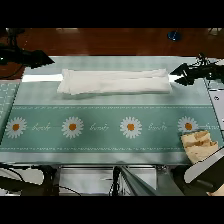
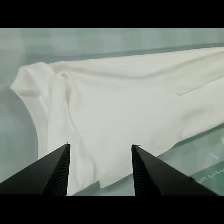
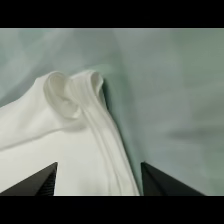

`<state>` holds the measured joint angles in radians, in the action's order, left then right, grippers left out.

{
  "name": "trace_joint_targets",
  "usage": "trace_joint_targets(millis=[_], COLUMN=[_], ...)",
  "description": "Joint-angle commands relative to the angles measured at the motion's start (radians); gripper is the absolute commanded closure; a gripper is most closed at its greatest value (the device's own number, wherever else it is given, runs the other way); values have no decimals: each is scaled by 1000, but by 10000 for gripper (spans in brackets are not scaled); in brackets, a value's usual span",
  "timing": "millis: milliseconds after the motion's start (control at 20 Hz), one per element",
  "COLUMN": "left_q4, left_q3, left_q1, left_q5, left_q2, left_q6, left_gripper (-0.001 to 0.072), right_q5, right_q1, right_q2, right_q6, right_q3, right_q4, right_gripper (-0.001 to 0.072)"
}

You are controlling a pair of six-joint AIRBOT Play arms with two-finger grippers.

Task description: Fold the shirts.

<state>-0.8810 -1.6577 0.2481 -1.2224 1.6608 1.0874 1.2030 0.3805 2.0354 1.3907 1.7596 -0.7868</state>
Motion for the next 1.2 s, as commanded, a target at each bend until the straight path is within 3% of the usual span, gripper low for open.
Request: trace_joint_targets(millis=[0,100,150,250,350,500,550,600,650,750,900,1150], left_q4=[-3,-3,-3,-2,-2,7,25,56,94,168,186,186], left_q3=[-1,-1,-1,-1,-1,-1,-1,-1,-1,-1,-1,-1], left_q1=[-12,-19,-22,-24,-24,-31,-41,-57,-78,-140,-274,-510], left_q5=[-9,-9,-9,-10,-12,-47,-61,-71,-72,-64,-32,45], left_q2=[0,0,0,0,0,0,0,0,0,4,29,115], left_q6=[-2,-2,-2,-1,-1,-1,0,0,-1,1,70,181], left_gripper=[250,250,250,250,251,341,441,600,678,680,680,680], right_q5=[-47,-41,-39,-39,-10,77,100,123,135,167,237,323], right_q1=[-47,-86,-109,-148,-162,-150,-144,-135,-127,-117,-114,-114], right_q2=[42,69,75,76,58,-38,-83,-137,-187,-288,-396,-467], right_q6=[48,72,73,58,2,-65,-65,-64,-60,-36,-29,-21], right_q3=[1,1,1,1,3,3,3,3,3,3,3,3], right_q4=[10,9,9,14,70,95,76,42,0,-106,-244,-280], right_gripper=[148,156,213,395,687,684,685,685,684,684,685,685])
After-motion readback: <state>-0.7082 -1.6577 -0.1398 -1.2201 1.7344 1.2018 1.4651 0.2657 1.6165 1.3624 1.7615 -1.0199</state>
